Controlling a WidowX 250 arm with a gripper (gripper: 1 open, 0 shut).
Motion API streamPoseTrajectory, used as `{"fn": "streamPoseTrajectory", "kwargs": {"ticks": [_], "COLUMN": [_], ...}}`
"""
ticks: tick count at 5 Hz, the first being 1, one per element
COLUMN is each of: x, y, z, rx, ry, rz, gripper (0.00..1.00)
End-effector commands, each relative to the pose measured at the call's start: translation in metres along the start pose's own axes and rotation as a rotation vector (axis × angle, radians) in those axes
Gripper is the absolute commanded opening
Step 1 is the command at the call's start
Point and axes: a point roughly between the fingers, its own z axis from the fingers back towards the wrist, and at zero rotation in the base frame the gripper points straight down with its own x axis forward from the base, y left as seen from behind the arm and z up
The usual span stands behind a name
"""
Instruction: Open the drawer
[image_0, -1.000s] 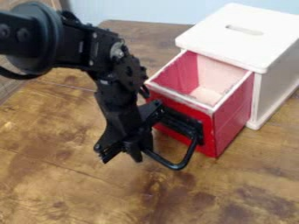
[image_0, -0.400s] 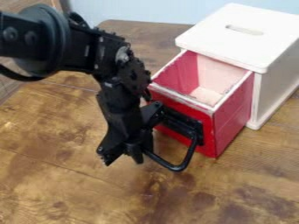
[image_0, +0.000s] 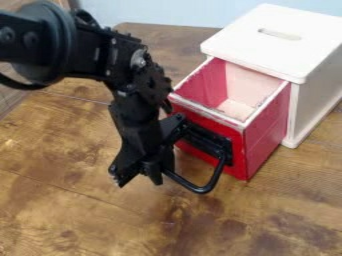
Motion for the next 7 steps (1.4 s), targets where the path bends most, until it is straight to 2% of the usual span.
{"fn": "streamPoseTrajectory", "kwargs": {"ticks": [1, 2, 3, 4, 6, 7], "x": [0.018, 0.019, 0.025, 0.028, 0.033, 0.026], "y": [0.029, 0.024, 0.027, 0.018, -0.009, -0.01], "z": [0.009, 0.011, 0.0, -0.001, 0.013, 0.01], "rx": [0.133, 0.153, 0.161, 0.174, 0.17, 0.161], "ry": [-0.001, -0.003, 0.0, 0.017, 0.036, 0.045], "rz": [0.086, 0.172, 0.167, 0.174, 0.086, 0.1], "gripper": [0.0, 0.0, 0.0, 1.0, 1.0, 1.0]}}
